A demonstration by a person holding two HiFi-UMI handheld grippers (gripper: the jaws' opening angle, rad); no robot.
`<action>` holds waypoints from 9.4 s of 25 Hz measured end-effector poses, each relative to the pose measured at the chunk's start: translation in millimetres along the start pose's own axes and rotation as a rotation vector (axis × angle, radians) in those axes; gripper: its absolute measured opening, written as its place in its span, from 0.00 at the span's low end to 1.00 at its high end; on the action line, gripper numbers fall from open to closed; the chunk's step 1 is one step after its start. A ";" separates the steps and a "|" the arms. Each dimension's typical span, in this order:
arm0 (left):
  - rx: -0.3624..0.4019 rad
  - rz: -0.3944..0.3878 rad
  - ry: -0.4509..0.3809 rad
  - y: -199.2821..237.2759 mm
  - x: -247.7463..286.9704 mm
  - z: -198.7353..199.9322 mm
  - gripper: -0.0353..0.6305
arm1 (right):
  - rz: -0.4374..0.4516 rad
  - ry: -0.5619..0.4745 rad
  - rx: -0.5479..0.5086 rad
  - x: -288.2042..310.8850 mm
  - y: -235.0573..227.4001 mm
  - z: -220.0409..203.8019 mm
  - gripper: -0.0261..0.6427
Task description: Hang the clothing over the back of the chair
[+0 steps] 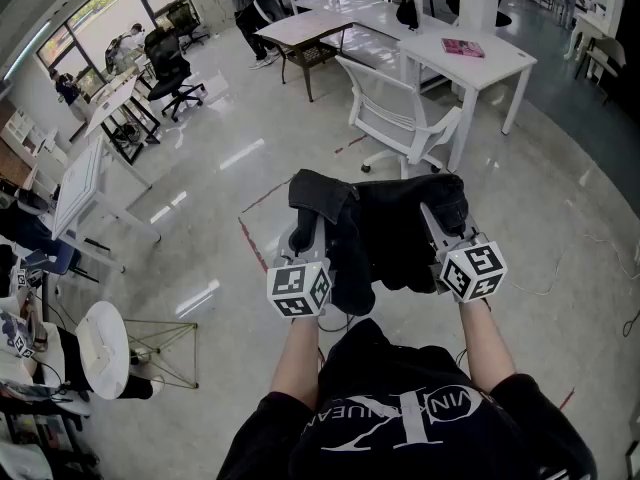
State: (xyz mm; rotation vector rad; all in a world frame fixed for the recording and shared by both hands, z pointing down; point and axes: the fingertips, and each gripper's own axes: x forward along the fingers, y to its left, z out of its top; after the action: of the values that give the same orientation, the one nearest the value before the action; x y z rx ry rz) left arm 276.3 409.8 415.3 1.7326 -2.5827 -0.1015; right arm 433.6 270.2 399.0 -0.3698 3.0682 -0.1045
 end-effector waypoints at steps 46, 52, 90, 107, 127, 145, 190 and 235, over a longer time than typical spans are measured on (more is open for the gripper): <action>-0.022 -0.125 0.072 158.2 301.6 -15.0 0.12 | -0.126 0.056 0.027 289.1 -133.7 -32.0 0.14; -0.007 -0.116 0.061 176.2 313.2 -6.3 0.12 | -0.120 0.043 0.022 315.4 -133.8 -26.3 0.14; -0.008 -0.284 0.093 258.9 601.9 -9.8 0.12 | -0.112 0.082 0.038 546.6 -266.7 -37.4 0.14; -0.013 -0.502 0.003 245.4 681.9 48.7 0.12 | -0.124 -0.005 -0.034 589.5 -300.6 26.8 0.14; 0.012 -0.925 -0.099 175.8 790.6 141.3 0.12 | -0.349 -0.126 -0.029 623.8 -380.1 120.8 0.14; 0.109 -0.980 -0.056 133.1 903.1 112.7 0.12 | -0.625 -0.022 -0.059 636.0 -501.5 110.4 0.14; 0.495 -1.079 0.441 81.7 962.0 -122.8 0.17 | -0.741 0.750 0.090 614.5 -593.9 -149.6 0.30; 0.646 -1.089 0.940 104.7 920.3 -177.6 0.64 | -0.713 0.741 0.160 587.8 -550.6 -147.0 0.36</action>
State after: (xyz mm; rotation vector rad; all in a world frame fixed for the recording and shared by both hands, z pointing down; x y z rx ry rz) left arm -158.9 -408.5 589.4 2.3043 -0.8896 1.2579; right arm -15.4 -394.8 561.6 -1.7324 3.3442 -0.6320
